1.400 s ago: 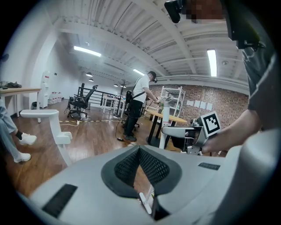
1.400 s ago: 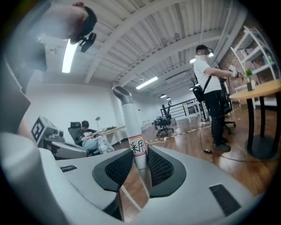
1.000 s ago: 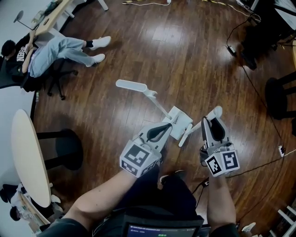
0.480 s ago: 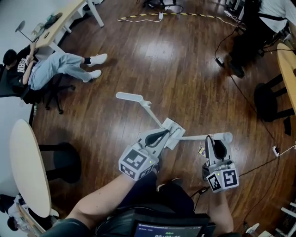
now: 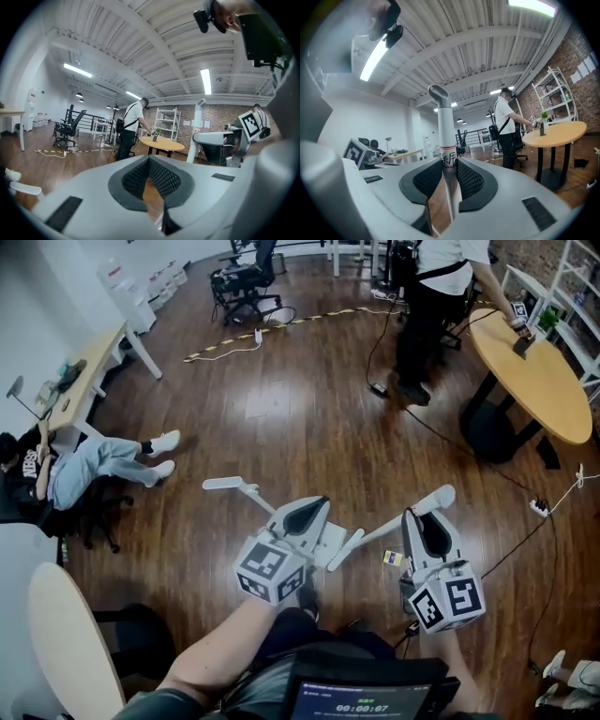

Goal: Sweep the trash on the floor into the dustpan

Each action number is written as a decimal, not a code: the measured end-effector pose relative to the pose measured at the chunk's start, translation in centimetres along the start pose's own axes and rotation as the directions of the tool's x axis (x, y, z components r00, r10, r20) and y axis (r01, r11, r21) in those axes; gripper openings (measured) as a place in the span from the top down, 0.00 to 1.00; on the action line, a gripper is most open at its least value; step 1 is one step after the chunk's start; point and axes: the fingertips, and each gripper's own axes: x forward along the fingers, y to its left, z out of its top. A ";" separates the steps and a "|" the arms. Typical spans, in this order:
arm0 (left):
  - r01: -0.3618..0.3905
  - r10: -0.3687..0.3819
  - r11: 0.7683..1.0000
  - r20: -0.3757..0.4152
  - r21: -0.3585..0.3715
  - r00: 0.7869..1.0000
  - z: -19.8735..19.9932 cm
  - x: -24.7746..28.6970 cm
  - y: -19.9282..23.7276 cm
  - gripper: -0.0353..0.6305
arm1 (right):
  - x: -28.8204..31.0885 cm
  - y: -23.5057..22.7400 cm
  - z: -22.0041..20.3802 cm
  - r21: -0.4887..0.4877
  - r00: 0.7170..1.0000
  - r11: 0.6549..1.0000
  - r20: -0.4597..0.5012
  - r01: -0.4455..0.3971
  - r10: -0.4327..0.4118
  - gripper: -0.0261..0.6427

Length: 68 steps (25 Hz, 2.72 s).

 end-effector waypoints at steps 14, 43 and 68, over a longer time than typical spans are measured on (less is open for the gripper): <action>0.105 -0.110 0.988 0.039 0.110 0.993 8.2 1.5 -17.1 0.94 | -19.5 -5.0 11.4 -0.075 0.988 0.987 0.082 0.140 -0.134 0.81; 0.185 -0.210 0.955 0.089 0.230 0.974 13.9 -7.0 -19.4 0.94 | -29.3 -0.2 18.0 -0.123 0.941 0.944 0.192 0.306 -0.280 0.81; 0.204 -0.221 0.963 0.079 0.176 0.972 12.8 -7.7 -16.6 0.94 | -28.8 -0.2 17.7 -0.118 0.923 0.929 0.207 0.352 -0.323 0.81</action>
